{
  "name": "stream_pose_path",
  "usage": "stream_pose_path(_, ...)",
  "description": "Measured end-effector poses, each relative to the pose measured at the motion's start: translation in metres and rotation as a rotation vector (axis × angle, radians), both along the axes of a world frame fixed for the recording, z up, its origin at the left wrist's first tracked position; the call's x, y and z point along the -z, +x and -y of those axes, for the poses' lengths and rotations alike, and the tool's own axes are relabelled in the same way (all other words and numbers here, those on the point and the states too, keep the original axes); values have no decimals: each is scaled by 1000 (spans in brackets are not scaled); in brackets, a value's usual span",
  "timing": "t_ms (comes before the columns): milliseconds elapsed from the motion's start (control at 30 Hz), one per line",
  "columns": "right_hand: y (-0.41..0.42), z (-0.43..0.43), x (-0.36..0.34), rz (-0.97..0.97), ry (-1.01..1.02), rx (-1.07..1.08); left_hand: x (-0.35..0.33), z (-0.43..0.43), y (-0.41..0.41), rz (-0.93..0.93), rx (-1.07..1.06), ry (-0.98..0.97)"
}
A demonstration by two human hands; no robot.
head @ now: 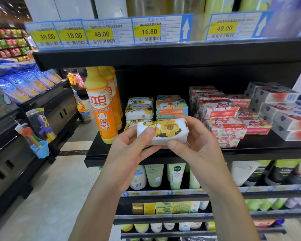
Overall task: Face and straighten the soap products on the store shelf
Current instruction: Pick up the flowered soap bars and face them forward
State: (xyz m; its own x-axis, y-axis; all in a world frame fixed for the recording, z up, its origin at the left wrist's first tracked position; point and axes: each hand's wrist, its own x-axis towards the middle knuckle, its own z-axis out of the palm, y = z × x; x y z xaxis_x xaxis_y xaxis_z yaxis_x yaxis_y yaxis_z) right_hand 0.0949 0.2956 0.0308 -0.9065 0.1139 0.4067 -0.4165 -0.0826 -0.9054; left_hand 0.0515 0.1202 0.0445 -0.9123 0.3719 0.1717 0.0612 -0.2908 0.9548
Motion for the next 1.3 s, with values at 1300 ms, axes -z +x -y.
stream_pose_path(1300, 0, -14, -3, 3, 512, 186, 11, 1, -11, 36, -75, -74)
